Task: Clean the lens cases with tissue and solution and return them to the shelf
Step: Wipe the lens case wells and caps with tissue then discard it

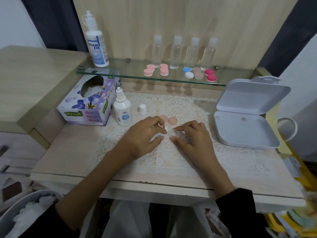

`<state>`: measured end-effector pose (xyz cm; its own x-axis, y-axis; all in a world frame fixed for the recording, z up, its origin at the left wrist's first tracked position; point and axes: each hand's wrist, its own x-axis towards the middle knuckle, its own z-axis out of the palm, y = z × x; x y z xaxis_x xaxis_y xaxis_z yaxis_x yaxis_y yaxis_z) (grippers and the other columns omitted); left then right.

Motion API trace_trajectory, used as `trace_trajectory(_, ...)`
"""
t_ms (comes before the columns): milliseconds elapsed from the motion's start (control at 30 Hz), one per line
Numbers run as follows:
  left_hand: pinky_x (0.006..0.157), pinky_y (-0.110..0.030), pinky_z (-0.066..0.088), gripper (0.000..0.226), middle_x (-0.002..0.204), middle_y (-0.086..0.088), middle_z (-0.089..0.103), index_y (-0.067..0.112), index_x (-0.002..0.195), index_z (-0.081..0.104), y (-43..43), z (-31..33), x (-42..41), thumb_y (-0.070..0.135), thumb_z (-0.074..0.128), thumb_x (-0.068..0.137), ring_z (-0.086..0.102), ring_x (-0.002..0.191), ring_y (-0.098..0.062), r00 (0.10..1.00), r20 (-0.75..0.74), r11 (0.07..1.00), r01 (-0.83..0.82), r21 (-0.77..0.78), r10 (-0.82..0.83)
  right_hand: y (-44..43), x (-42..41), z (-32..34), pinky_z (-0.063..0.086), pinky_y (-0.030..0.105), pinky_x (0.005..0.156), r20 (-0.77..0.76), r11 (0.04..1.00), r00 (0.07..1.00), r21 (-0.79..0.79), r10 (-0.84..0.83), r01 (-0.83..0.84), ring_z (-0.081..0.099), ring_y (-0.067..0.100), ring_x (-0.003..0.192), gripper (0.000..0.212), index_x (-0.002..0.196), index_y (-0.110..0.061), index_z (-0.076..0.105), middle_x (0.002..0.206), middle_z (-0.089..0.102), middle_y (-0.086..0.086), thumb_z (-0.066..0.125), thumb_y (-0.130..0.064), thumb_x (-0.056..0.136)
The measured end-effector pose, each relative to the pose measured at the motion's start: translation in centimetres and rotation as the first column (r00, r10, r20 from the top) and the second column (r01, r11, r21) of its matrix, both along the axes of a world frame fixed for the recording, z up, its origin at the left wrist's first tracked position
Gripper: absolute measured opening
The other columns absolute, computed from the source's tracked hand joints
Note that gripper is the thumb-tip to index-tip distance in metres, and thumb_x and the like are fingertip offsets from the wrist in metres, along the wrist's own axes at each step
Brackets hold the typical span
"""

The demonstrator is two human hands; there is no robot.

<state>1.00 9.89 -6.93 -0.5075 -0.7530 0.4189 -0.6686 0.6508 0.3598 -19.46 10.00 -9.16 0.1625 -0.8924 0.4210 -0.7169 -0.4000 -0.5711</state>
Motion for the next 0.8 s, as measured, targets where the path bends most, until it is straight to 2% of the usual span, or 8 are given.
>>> trace_trajectory(67, 0.068, -0.039, 0.053, 0.031, 0.108, 0.002, 0.058, 0.014, 0.1, 0.071, -0.1, 0.2, -0.2, 0.033, 0.049, 0.088, 0.056, 0.094, -0.017, 0.997, 0.075, 0.999, -0.021, -0.039, 0.024, 0.0, 0.0, 0.0, 0.043, 0.041, 0.085, -0.002, 1.0, 1.0, 0.004, -0.002, 0.002, 0.047, 0.015, 0.099, 0.045, 0.105, -0.026, 0.071, 0.1, 0.053, -0.013, 0.053, -0.057, 0.078)
trace_trajectory(133, 0.065, -0.041, 0.053, 0.019, 0.107, 0.001, 0.057, 0.013, 0.1, 0.07, -0.2, 0.4, -0.4, 0.024, 0.059, 0.088, 0.056, 0.094, -0.018, 0.993, 0.111, 0.998, -0.026, -0.06, 0.032, 0.1, 0.1, 0.0, 0.044, 0.041, 0.085, -0.005, 1.0, 1.0, 0.006, -0.002, 0.002, 0.046, 0.015, 0.099, 0.044, 0.106, -0.026, 0.071, 0.101, 0.054, -0.011, 0.054, -0.056, 0.079)
trace_trajectory(333, 0.054, -0.036, 0.052, 0.012, 0.1, 0.002, 0.058, 0.013, 0.09, 0.07, -0.6, 0.4, -0.8, 0.009, 0.073, 0.079, 0.057, 0.091, -0.017, 0.994, 0.098, 0.997, -0.045, -0.063, 0.051, 0.2, 0.1, 0.1, 0.044, 0.041, 0.084, -0.005, 1.0, 1.0, -0.003, -0.003, 0.003, 0.046, 0.015, 0.098, 0.04, 0.105, -0.026, 0.071, 0.1, 0.054, -0.012, 0.057, -0.054, 0.08)
trace_trajectory(467, 0.062, -0.041, 0.054, 0.01, 0.099, 0.002, 0.059, 0.012, 0.086, 0.07, -0.9, -0.2, -0.8, 0.008, 0.073, 0.078, 0.059, 0.089, -0.017, 0.998, 0.004, 0.998, -0.06, -0.021, 0.061, 0.1, 0.0, 0.1, 0.044, 0.04, 0.083, 0.016, 1.0, 1.0, 0.01, -0.011, 0.011, 0.045, 0.013, 0.098, 0.041, 0.104, -0.028, 0.072, 0.099, 0.053, -0.013, 0.056, -0.056, 0.078)
trace_trajectory(567, 0.075, -0.033, 0.051, 0.011, 0.096, 0.006, 0.061, 0.013, 0.084, 0.071, -0.8, -0.8, -0.7, 0.009, 0.076, 0.075, 0.062, 0.091, -0.016, 0.984, -0.157, 0.995, -0.081, 0.056, 0.089, 0.1, 0.0, 0.1, 0.044, 0.041, 0.083, 0.018, 1.0, 1.0, 0.008, -0.014, 0.013, 0.046, 0.014, 0.097, 0.036, 0.105, -0.027, 0.072, 0.098, 0.053, -0.013, 0.063, -0.049, 0.078)
trace_trajectory(667, 0.082, -0.033, 0.05, 0.013, 0.095, 0.011, 0.062, 0.016, 0.085, 0.074, -0.7, -1.2, -0.5, 0.019, 0.077, 0.072, 0.061, 0.092, -0.009, 0.951, -0.278, 0.984, -0.094, 0.151, 0.133, 0.1, 0.1, 0.1, 0.044, 0.041, 0.084, 0.011, 1.0, 1.0, 0.015, -0.012, 0.011, 0.046, 0.014, 0.098, 0.035, 0.106, -0.027, 0.072, 0.1, 0.054, -0.011, 0.063, -0.048, 0.079)
trace_trajectory(800, 0.081, -0.032, 0.05, 0.02, 0.1, 0.008, 0.062, 0.018, 0.093, 0.074, -0.2, -0.9, -0.3, 0.028, 0.068, 0.077, 0.061, 0.093, -0.008, 0.969, -0.224, 0.988, -0.08, 0.132, 0.108, 0.1, 0.0, 0.1, 0.044, 0.041, 0.084, 0.011, 1.0, 1.0, 0.019, -0.013, 0.012, 0.045, 0.014, 0.098, 0.035, 0.105, -0.028, 0.072, 0.1, 0.055, -0.01, 0.063, -0.048, 0.079)
